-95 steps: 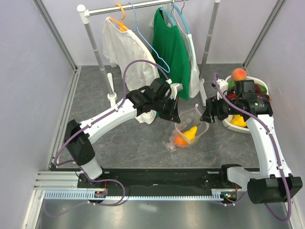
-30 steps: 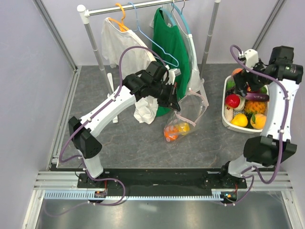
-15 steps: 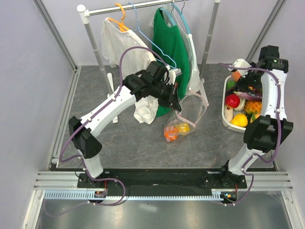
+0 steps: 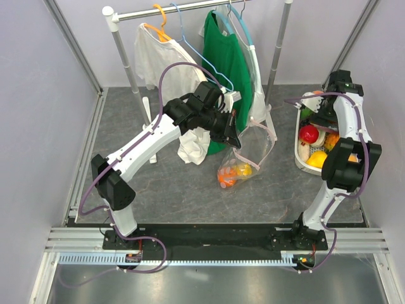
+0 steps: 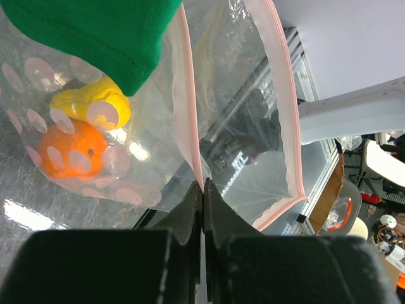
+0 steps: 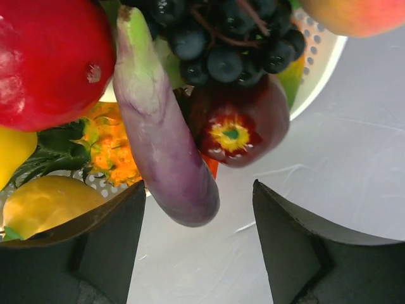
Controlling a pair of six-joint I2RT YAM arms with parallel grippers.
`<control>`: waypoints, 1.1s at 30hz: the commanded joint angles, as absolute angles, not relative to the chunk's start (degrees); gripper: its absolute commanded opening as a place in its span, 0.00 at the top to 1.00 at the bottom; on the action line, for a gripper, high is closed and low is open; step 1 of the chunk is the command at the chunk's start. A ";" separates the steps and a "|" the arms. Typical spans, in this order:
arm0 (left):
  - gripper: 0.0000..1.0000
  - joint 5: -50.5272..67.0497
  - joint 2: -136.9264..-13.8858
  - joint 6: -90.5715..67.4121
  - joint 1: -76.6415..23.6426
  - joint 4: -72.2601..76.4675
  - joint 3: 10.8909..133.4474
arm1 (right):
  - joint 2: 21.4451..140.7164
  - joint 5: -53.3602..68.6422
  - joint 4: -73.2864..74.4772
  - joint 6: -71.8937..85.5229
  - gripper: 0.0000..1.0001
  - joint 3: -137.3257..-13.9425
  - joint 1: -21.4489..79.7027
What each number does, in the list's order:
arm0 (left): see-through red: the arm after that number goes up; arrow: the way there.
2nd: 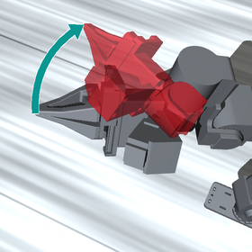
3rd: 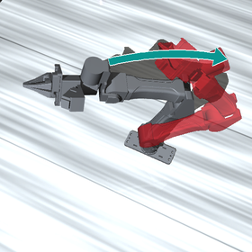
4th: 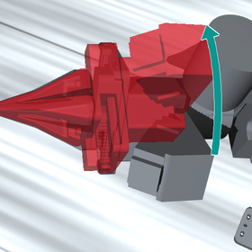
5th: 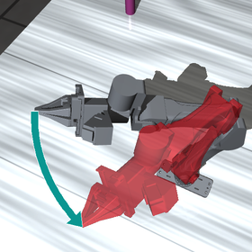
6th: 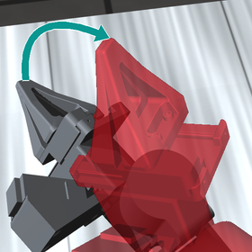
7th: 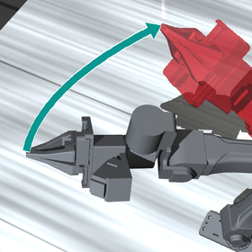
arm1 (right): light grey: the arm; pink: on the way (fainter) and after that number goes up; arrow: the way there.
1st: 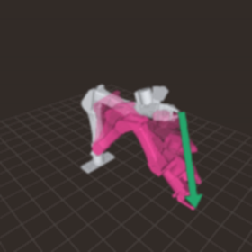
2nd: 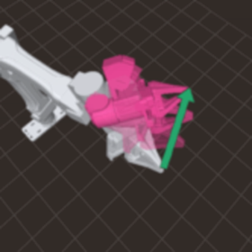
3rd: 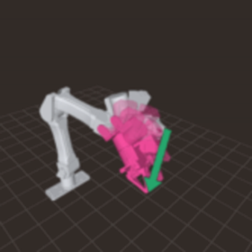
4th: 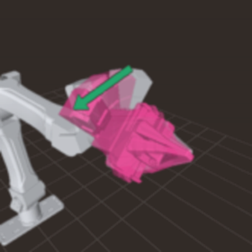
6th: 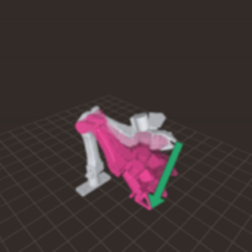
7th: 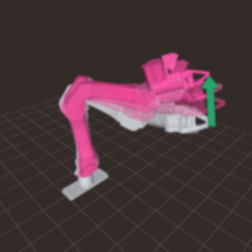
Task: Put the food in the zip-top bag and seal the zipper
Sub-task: Pick up the fake vegetable from the bin.
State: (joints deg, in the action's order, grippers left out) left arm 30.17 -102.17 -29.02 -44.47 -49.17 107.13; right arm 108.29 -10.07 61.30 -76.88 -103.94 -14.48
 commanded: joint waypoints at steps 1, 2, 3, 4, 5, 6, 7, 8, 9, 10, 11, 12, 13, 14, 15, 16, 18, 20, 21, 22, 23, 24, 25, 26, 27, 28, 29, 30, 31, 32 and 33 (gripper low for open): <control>0.98 30.76 -101.34 -27.34 -44.47 -48.08 106.96 | 107.76 -12.31 58.71 -79.54 0.25 -101.26 -14.68; 0.98 30.76 -101.34 -27.33 -44.47 -48.08 106.96 | 107.32 -12.22 57.84 -79.80 0.27 -100.47 -14.68; 0.98 30.76 -101.34 -27.16 -44.47 -48.16 107.05 | 107.05 -12.22 57.48 -79.89 0.28 -99.07 -14.68; 0.98 30.67 -101.42 -27.25 -44.47 -48.16 107.31 | 106.88 -12.30 57.13 -79.98 0.30 -98.44 -14.76; 0.98 30.59 -101.51 -27.16 -44.47 -48.16 107.23 | 106.44 -12.30 56.61 -80.07 0.31 -97.74 -14.68; 0.98 30.59 -101.51 -27.07 -44.47 -48.16 107.40 | 106.26 -12.39 56.51 -80.24 0.32 -96.52 -14.68; 0.98 30.59 -101.60 -27.07 -44.47 -48.16 107.40 | 105.74 -12.22 56.25 -80.24 0.34 -95.89 -14.68; 0.98 30.59 -101.69 -27.07 -44.47 -48.16 107.32 | 105.47 -12.04 55.90 -80.42 0.35 -95.28 -14.68; 0.98 30.50 -101.69 -26.98 -44.47 -48.25 107.31 | 105.21 -12.04 55.72 -80.59 0.36 -94.23 -14.68; 0.98 30.59 -101.69 -26.98 -44.47 -48.25 107.23 | 104.94 -12.04 55.29 -80.51 0.38 -93.78 -14.59; 0.98 30.50 -101.69 -27.07 -44.47 -48.25 107.31 | 104.94 -12.13 54.85 -80.51 0.40 -93.34 -14.59; 0.98 30.59 -101.60 -26.98 -44.47 -48.25 107.31 | 104.94 -12.30 54.67 -80.59 0.41 -92.99 -14.59; 0.98 30.59 -101.69 -26.98 -44.56 -48.25 107.31 | 104.94 -12.48 54.67 -80.51 0.45 -92.81 -14.59; 0.98 30.59 -101.60 -26.81 -44.47 -48.34 107.31 | 104.94 -12.57 54.49 -80.42 0.47 -92.64 -14.59; 0.98 30.50 -101.51 -26.63 -44.47 -48.34 107.31 | 104.85 -12.66 54.49 -80.25 0.50 -92.64 -14.59; 0.98 30.24 -101.43 -26.72 -44.47 -48.34 107.31 | 104.33 -12.74 54.58 -79.90 0.54 -92.72 -14.50; 0.98 30.32 -101.34 -26.54 -44.47 -48.34 107.31 | 103.45 -12.13 54.93 -79.89 0.59 -93.25 -14.59; 0.98 30.32 -101.34 -26.46 -44.38 -48.34 107.31 | 101.96 -11.61 55.63 -79.72 0.62 -94.12 -14.59; 0.98 30.24 -101.34 -26.37 -44.38 -48.25 107.31 | 101.43 -11.34 56.16 -79.63 0.64 -94.74 -14.59; 0.98 30.15 -101.16 -26.37 -44.47 -48.25 107.23 | 100.38 -10.73 57.55 -79.11 0.68 -95.44 -14.59; 0.98 30.15 -101.08 -26.28 -44.39 -48.34 107.31 | 99.85 -10.20 58.44 -78.84 0.69 -96.93 -14.59; 0.98 30.23 -101.07 -26.19 -44.38 -48.43 107.14 | 99.15 -8.98 59.14 -78.40 0.71 -97.64 -14.59; 0.98 30.15 -100.99 -26.10 -44.38 -48.43 107.14 | 97.75 -8.36 60.54 -78.05 0.76 -98.34 -14.59; 0.98 29.97 -100.90 -26.10 -44.38 -48.43 106.96 | 96.69 -7.65 60.90 -77.18 0.79 -99.39 -14.59; 0.98 29.97 -100.64 -26.02 -44.38 -48.43 106.61 | 94.33 -5.65 61.08 -76.38 0.82 -99.67 -14.59; 0.98 29.97 -100.46 -26.02 -44.47 -48.43 106.35 | 93.00 -4.41 61.43 -75.68 0.86 -100.10 -14.59; 0.98 29.88 -100.37 -25.93 -44.39 -48.43 106.09 | 91.60 -3.00 61.61 -73.85 0.89 -100.46 -14.59; 0.98 29.97 -100.20 -25.93 -44.47 -48.43 105.47 | 88.88 -0.29 61.79 -72.70 0.92 -100.72 -14.59; 0.98 29.88 -100.11 -25.84 -44.39 -48.43 105.21 | 87.64 1.74 62.31 -71.47 0.93 -100.90 -14.59; 0.98 30.06 -100.02 -25.93 -44.47 -48.43 105.03 | 86.67 3.58 62.84 -68.06 0.95 -101.77 -14.50; 0.98 30.41 -100.02 -25.93 -44.39 -48.43 104.86 | 84.92 5.60 63.28 -66.11 0.99 -102.47 -14.59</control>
